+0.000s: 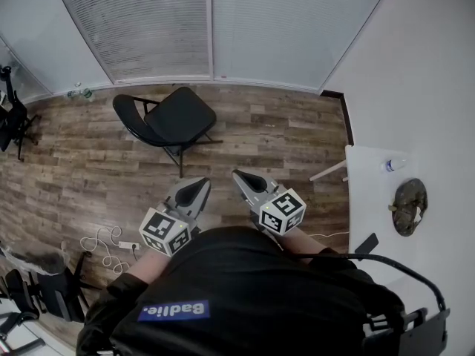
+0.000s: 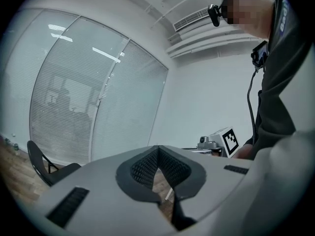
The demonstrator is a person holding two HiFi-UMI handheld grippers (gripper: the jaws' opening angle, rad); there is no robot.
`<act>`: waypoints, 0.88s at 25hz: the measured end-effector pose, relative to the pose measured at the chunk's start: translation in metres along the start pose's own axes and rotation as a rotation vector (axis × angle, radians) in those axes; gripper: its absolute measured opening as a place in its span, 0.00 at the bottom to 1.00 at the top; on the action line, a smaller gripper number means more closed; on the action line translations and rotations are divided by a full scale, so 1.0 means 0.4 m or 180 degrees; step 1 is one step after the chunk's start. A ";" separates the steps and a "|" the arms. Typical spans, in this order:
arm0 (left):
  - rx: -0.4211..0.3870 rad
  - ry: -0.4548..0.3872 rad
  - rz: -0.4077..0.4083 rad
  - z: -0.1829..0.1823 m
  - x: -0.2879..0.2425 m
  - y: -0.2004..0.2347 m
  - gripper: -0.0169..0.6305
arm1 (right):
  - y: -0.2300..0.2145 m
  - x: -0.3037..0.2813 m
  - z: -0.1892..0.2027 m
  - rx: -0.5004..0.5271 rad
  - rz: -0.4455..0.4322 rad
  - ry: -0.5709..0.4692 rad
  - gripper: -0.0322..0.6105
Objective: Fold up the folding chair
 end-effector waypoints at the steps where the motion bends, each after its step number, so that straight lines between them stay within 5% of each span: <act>1: 0.0002 -0.0004 -0.0030 0.003 -0.008 -0.008 0.03 | -0.010 0.008 0.002 -0.0005 -0.0027 0.0006 0.05; 12: -0.0018 0.0103 -0.0399 0.034 -0.053 0.015 0.03 | -0.109 0.004 0.014 -0.0088 -0.0140 0.0159 0.05; 22: 0.0061 0.0118 -0.0380 0.029 -0.097 0.325 0.03 | -0.175 -0.244 -0.029 -0.0062 0.0045 0.0274 0.05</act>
Point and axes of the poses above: the fingertips, and each gripper's own axes: x backward along the fingers, y to its left, z out of its underside, the point moved 5 cm from there along x, backward along the fingers, and after that the axes turned 10 degrees about -x, right-handed, at the moved point
